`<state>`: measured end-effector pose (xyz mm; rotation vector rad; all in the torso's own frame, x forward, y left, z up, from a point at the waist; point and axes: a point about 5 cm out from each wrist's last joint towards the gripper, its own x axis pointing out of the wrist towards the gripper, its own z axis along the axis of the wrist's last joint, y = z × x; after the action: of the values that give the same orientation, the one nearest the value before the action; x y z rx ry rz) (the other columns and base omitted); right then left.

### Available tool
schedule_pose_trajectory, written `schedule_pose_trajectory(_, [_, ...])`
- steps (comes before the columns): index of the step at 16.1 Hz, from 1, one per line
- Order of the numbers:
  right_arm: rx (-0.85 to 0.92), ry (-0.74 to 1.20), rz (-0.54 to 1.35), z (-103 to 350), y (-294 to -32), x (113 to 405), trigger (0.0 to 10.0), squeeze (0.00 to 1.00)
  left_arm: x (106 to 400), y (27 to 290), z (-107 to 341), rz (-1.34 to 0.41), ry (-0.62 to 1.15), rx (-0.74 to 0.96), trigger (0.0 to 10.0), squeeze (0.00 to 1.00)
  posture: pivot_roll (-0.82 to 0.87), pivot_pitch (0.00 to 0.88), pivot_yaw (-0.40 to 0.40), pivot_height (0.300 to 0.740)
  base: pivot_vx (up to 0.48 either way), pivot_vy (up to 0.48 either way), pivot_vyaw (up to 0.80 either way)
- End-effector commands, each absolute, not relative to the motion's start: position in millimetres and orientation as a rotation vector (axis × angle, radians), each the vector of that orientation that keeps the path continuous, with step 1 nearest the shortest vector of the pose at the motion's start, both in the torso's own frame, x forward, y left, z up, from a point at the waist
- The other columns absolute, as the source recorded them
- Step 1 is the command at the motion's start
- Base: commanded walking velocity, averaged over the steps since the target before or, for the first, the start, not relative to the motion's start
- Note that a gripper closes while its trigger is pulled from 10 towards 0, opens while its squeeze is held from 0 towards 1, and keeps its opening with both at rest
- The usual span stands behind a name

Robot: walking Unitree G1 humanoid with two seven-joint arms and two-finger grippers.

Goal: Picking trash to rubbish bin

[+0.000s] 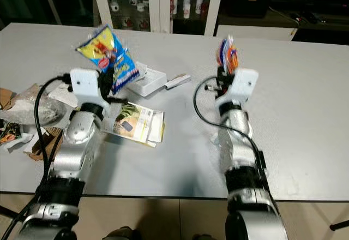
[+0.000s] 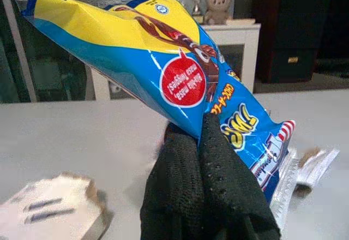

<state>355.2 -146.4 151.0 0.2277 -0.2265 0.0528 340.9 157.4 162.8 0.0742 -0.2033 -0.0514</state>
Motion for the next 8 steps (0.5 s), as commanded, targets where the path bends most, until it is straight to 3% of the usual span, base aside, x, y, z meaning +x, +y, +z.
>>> schedule_pose_trajectory(1, [0.215, -0.253, 0.048, 159, -149, 354, 10.0, 0.0, 339, 158, 169, -0.056, -0.237, 0.082, 10.0, 0.0, 0.05, 0.0, -0.018, 0.74, 0.0, 0.0, 0.0])
schedule_pose_trajectory(4, [0.174, -0.246, 0.016, 159, -162, 352, 10.0, 0.0, 336, 163, 172, -0.064, -0.251, 0.122, 10.0, 0.0, 0.05, 0.0, -0.01, 0.74, 0.0, 0.0, 0.0])
schedule_pose_trajectory(8, [0.193, -0.225, 0.031, 153, -154, 348, 10.0, 0.0, 335, 155, 169, -0.083, -0.249, 0.114, 10.0, 0.0, 0.04, 0.0, -0.01, 0.74, 0.0, 0.0, 0.0])
